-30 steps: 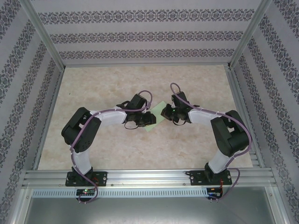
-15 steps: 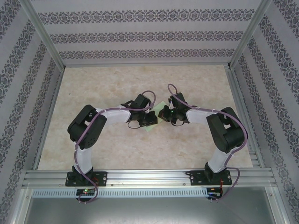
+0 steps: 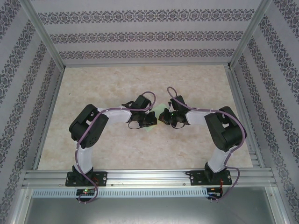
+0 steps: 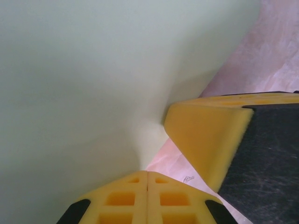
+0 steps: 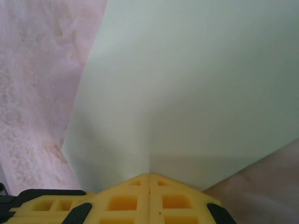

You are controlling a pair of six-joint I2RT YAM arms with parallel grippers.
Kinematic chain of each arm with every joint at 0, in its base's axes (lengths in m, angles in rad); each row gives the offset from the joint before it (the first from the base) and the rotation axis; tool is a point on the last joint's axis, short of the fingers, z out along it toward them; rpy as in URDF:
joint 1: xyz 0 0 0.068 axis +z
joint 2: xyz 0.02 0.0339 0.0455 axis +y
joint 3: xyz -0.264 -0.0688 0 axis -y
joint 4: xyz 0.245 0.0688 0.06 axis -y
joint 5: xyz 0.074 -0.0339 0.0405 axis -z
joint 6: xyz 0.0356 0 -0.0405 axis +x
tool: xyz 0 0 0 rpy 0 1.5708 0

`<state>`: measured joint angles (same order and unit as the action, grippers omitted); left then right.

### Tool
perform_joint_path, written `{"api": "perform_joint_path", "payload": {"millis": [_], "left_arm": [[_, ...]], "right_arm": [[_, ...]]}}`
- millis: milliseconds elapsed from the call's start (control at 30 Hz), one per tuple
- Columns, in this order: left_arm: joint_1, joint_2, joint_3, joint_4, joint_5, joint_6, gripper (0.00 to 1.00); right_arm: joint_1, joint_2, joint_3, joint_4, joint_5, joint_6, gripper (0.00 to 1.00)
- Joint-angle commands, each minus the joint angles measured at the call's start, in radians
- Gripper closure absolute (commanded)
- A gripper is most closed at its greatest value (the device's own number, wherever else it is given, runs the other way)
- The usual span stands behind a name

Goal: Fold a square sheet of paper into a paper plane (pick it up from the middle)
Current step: Fold the square sheet of paper in half at the center of the table.

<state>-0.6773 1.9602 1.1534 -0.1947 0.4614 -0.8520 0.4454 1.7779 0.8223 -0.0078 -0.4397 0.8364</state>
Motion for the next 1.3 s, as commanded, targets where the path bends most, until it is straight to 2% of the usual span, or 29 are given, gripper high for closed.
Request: {"api": "perform_joint_path", "payload": {"millis": [0,300,700,1267], "left_arm": [[-0.012,0.006,0.024,0.009,-0.008,-0.018,0.93],[-0.012,0.025,0.028,0.042,0.009,-0.018,0.94],[-0.012,0.042,0.029,-0.086,-0.044,0.000,0.95],[-0.013,0.030,-0.006,-0.165,-0.083,0.018,0.97]], "right_arm": [[0.016,0.025,-0.001,0.024,-0.009,-0.016,1.00],[0.018,0.035,0.005,0.029,-0.028,-0.022,1.00],[0.004,0.041,0.007,0.004,-0.015,-0.053,1.00],[-0.185,0.100,0.058,-0.047,0.022,-0.128,1.00]]}}
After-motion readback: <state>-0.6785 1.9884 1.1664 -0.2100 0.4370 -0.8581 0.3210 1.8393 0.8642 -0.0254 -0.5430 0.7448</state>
